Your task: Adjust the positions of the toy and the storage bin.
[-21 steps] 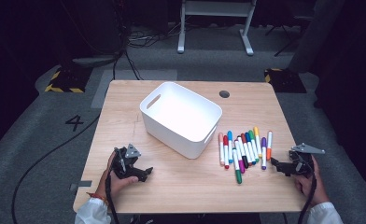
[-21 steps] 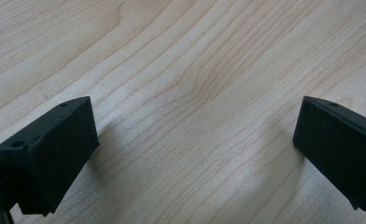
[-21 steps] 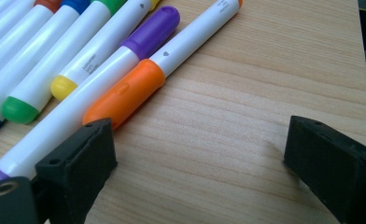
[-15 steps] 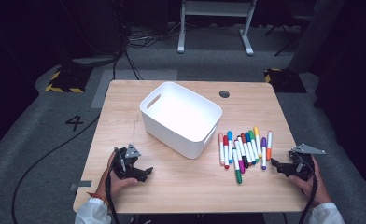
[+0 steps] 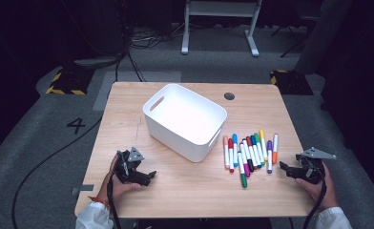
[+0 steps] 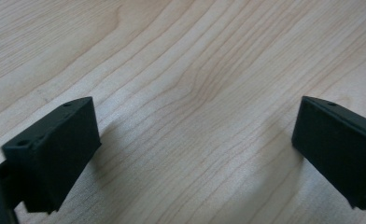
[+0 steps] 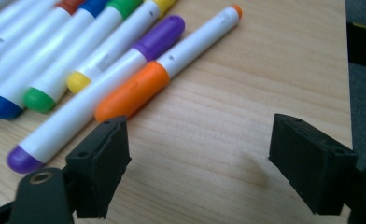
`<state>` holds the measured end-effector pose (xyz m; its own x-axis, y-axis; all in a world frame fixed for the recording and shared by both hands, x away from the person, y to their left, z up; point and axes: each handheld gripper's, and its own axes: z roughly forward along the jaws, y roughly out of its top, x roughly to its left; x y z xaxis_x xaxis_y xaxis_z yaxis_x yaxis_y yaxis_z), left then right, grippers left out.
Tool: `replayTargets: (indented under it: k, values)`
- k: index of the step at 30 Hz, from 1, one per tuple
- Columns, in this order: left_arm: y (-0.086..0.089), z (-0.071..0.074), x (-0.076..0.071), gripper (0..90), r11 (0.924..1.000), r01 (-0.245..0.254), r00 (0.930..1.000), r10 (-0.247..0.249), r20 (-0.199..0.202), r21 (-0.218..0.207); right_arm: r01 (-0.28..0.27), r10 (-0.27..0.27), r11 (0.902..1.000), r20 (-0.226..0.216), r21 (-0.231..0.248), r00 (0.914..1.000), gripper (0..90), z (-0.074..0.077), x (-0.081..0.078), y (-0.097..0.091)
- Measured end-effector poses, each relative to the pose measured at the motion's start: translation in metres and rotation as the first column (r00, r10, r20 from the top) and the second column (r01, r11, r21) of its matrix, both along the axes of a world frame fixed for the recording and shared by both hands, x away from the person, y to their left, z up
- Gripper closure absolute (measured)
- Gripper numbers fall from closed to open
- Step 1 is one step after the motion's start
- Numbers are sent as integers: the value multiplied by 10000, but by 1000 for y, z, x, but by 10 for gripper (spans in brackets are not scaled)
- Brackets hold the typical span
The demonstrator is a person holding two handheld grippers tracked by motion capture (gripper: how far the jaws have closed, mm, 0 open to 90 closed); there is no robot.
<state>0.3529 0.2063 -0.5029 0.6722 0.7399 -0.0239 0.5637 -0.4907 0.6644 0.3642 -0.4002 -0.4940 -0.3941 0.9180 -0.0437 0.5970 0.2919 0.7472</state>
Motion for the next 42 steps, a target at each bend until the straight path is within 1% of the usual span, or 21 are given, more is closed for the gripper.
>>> replayTargets:
  k: [2,3,5,8,12,15,17,18,19,24,25,26,27,28,29,30,32,34,35,39,42]
  values:
    - [2,1,-1,164,9996,160,9998,-158,126,-224,-87,87,10000,160,9,9998,232,5,1,2]
    - [2,2,-1,187,9997,182,9997,-180,135,-162,-142,141,9999,244,28,9996,244,8,1,3]
    - [3,2,-1,167,9997,191,9998,-190,110,-142,-215,214,9998,296,44,9993,244,10,2,3]
    - [5,8,-1,167,9988,197,9996,-187,220,-457,-268,260,9995,449,168,9987,255,17,7,7]
    - [1,32,-2,159,9957,573,9955,-514,801,-734,-184,183,9998,354,23,9992,280,21,20,17]
    - [-2,42,-3,160,9925,807,9927,-717,969,-921,-146,145,9998,157,104,9998,298,17,26,21]
    - [-7,55,-2,158,9906,1020,9867,-890,1361,-914,-136,136,9999,33,3,9999,312,15,29,24]
    - [-7,55,-2,159,9906,1020,9867,-890,1361,-914,-136,136,9999,33,3,9999,312,15,29,24]
    - [-10,64,-1,159,9888,1167,9814,-1004,1636,-935,-15,15,9999,-2,-165,10000,320,12,31,26]
    - [-14,83,2,159,9830,1360,9726,-1089,2053,-1232,132,-132,9999,-125,6,9998,331,7,34,22]
    - [-16,93,3,159,9779,1605,9670,-1287,2199,-1338,133,-132,9999,-123,109,9998,344,6,34,21]
    - [-16,93,3,159,9779,1605,9670,-1287,2199,-1338,132,-131,9999,-112,80,9999,357,5,34,21]
    - [-20,101,5,159,9748,1757,9607,-1394,2399,-1374,115,-114,9999,-144,50,9998,387,4,33,21]
    - [-20,101,5,159,9748,1757,9607,-1394,2399,-1374,115,-114,9999,-144,50,9998,387,4,33,21]
    - [-26,108,8,159,9731,1928,9537,-1555,2576,-1264,41,-39,9999,-179,140,9998,446,2,34,22]
    - [-26,108,8,159,9731,1928,9537,-1555,2576,-1264,41,-39,9999,-179,140,9998,446,2,34,22]
    - [-32,114,12,159,9713,2077,9491,-1714,2642,-1161,-91,92,9999,-155,59,9998,527,-1,34,22]
    - [-37,116,16,161,9713,2096,9485,-1740,2647,-1127,-155,155,9999,-77,-36,9999,557,-3,33,23]
    - [-40,117,22,161,9712,2140,9489,-1811,2585,-1052,-219,220,9997,-130,80,9997,605,-3,32,23]
    - [-48,117,32,161,9705,2289,9458,-2034,2532,-755,-311,314,9992,-123,242,9994,668,-3,29,23]
    - [-53,118,36,161,9703,2313,9444,-2067,2556,-702,-297,300,9993,-118,234,9995,671,-3,28,23]
